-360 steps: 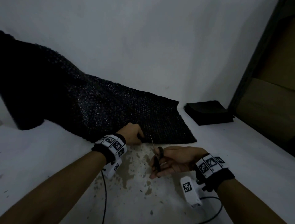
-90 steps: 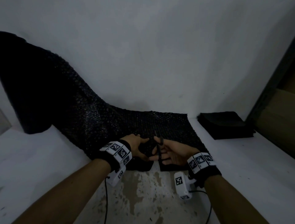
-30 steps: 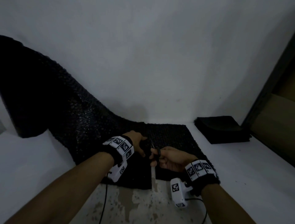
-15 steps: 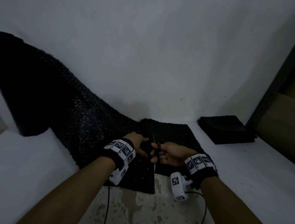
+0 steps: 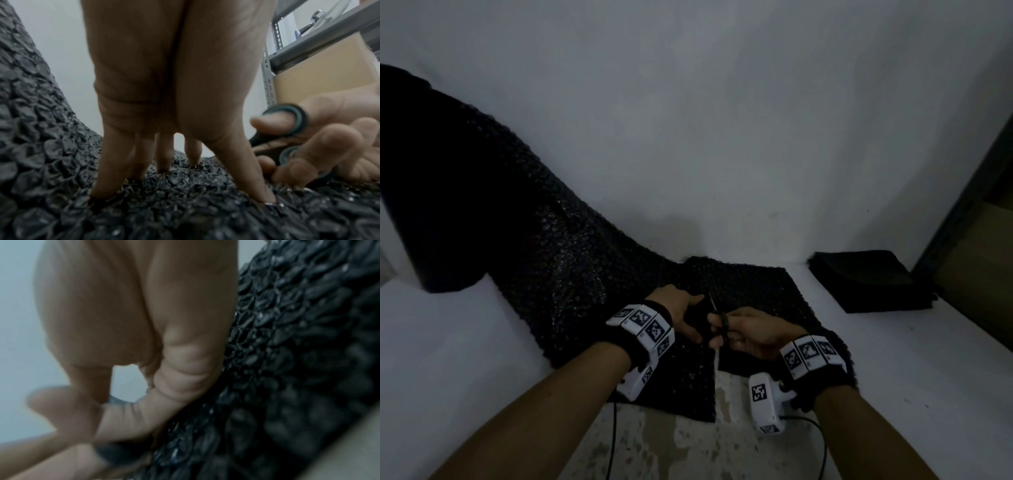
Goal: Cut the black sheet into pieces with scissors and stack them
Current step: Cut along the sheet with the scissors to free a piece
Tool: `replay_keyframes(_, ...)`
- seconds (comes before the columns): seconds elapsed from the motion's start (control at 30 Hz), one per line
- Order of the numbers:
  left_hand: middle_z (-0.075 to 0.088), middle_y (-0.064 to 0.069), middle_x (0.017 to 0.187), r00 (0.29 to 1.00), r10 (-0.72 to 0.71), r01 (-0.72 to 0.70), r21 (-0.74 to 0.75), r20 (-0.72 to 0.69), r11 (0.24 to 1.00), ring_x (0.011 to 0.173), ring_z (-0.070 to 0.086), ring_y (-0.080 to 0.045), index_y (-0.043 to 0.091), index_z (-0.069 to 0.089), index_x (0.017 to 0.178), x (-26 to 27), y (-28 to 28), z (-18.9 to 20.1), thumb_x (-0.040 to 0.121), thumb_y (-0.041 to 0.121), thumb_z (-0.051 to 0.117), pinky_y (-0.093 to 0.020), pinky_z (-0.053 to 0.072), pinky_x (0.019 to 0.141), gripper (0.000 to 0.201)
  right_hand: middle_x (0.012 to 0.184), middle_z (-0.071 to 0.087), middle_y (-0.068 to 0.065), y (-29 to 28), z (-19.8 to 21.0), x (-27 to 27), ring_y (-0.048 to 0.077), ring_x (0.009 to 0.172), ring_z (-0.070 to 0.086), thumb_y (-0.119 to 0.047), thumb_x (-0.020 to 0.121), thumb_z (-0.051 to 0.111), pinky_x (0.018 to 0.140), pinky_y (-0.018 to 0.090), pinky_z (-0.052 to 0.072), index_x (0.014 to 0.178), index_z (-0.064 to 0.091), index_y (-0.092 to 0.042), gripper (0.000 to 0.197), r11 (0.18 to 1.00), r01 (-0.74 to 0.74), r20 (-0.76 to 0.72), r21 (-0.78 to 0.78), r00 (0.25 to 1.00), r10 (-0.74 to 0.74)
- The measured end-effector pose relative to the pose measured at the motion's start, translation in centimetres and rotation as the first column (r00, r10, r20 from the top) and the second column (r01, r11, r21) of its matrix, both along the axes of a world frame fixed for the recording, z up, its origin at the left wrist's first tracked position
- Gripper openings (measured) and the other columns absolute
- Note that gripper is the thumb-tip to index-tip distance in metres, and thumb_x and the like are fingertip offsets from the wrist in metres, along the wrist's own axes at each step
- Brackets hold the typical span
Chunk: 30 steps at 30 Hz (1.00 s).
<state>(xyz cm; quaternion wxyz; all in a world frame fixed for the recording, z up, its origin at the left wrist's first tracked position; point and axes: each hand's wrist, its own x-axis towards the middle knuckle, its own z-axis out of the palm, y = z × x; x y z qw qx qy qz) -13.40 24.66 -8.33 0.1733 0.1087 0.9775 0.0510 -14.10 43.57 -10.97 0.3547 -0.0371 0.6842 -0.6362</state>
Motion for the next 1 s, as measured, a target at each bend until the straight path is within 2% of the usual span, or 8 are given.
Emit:
replay_keyframes(0.07, 0.041, -0.010, 0.154, 1.000, -0.004, 0.004, -0.011, -0.002, 1.000, 0.138, 0.040, -0.030, 0.027, 0.017, 0.159, -0.1, 0.0, 0.0, 0.080, 0.059, 0.073, -0.039, 0.038, 0.112, 0.102, 0.048, 0.058, -0.007, 0.2, -0.2, 0.2, 0.010, 0.068, 0.071, -0.020, 0.101, 0.054, 0.063, 0.018, 0.052, 0.085, 0.061, -0.006, 0.022, 1.000, 0.002, -0.008, -0.023, 1.000, -0.002)
replay_keyframes(0.13, 0.039, -0.010, 0.155, 1.000, -0.006, 0.006, -0.022, 0.007, 1.000, 0.139, 0.038, -0.031, 0.027, 0.016, 0.159, -0.1, 0.0, 0.0, 0.080, 0.060, 0.072, -0.040, 0.037, 0.113, 0.102, 0.049, 0.055, -0.002, 0.4, -0.1, 0.4, 0.012, 0.068, 0.071, -0.023, 0.099, 0.058, 0.062, 0.020, 0.052, 0.088, 0.062, -0.004, 0.022, 1.000, 0.003, -0.007, -0.011, 1.000, -0.003)
replay_keyframes(0.23, 0.041, -0.010, 0.154, 1.000, -0.008, 0.008, -0.022, 0.011, 1.000, 0.138, 0.040, -0.031, 0.028, 0.017, 0.159, -0.3, 0.0, 0.0, 0.081, 0.061, 0.071, -0.040, 0.038, 0.112, 0.100, 0.069, 0.063, 0.012, 0.8, 0.3, 0.8, 0.014, 0.069, 0.072, -0.035, 0.093, 0.063, 0.056, 0.020, 0.052, 0.089, 0.064, -0.004, 0.032, 1.000, -0.010, 0.027, 0.008, 1.000, 0.009)
replay_keyframes(0.43, 0.047, -0.010, 0.148, 1.000, -0.022, 0.023, -0.029, 0.015, 0.999, 0.133, 0.045, -0.030, 0.026, 0.025, 0.157, -0.3, -0.3, -0.5, 0.084, 0.062, 0.065, -0.040, 0.040, 0.110, 0.091, 0.084, 0.073, 0.010, 1.4, 1.2, 1.0, 0.017, 0.083, 0.073, -0.051, 0.081, 0.066, 0.062, 0.020, 0.052, 0.093, 0.067, -0.005, 0.048, 0.997, -0.068, 0.083, 0.026, 0.994, 0.066)
replay_keyframes(0.57, 0.048, -0.010, 0.147, 1.000, -0.023, 0.023, -0.002, -0.007, 1.000, 0.131, 0.047, -0.029, 0.024, 0.029, 0.156, -0.4, -0.8, -0.8, 0.090, 0.055, 0.063, -0.038, 0.041, 0.108, 0.080, 0.090, 0.069, 0.012, 1.0, 1.8, 1.0, 0.017, 0.080, 0.074, -0.048, 0.088, 0.062, 0.061, 0.020, 0.053, 0.095, 0.066, -0.002, 0.046, 0.999, -0.046, 0.109, 0.007, 0.993, 0.045)
replay_keyframes(0.77, 0.047, -0.011, 0.148, 0.998, -0.009, 0.010, 0.028, -0.055, 1.000, 0.130, 0.048, -0.030, 0.027, 0.031, 0.155, -0.5, -1.3, -1.1, 0.100, 0.035, 0.056, -0.037, 0.041, 0.109, 0.061, 0.093, 0.067, 0.008, 0.1, 1.5, 0.2, 0.019, 0.088, 0.074, -0.046, 0.084, 0.068, 0.075, 0.024, 0.052, 0.095, 0.067, -0.003, 0.045, 0.999, -0.032, 0.113, -0.015, 0.993, 0.033)
replay_keyframes(0.87, 0.044, -0.013, 0.151, 0.997, 0.004, 0.000, 0.054, -0.073, 0.999, 0.134, 0.045, -0.031, 0.027, 0.032, 0.155, -0.6, -1.4, -1.5, 0.104, 0.024, 0.047, -0.035, 0.037, 0.112, 0.053, 0.090, 0.066, 0.012, 0.3, 1.4, 0.7, 0.016, 0.076, 0.073, -0.044, 0.088, 0.064, 0.064, 0.021, 0.053, 0.090, 0.066, -0.003, 0.042, 0.997, -0.019, 0.133, -0.069, 0.991, 0.028)
replay_keyframes(1.0, 0.048, -0.013, 0.148, 0.996, 0.032, -0.023, 0.104, -0.084, 0.994, 0.130, 0.049, -0.030, 0.027, 0.039, 0.152, -0.8, -1.5, -1.5, 0.105, 0.021, 0.043, -0.031, 0.039, 0.109, 0.048, 0.089, 0.070, 0.014, 1.5, 1.3, 1.2, 0.020, 0.086, 0.070, -0.044, 0.087, 0.064, 0.056, 0.020, 0.051, 0.091, 0.067, -0.003, 0.042, 0.994, -0.045, 0.142, -0.098, 0.988, 0.059)
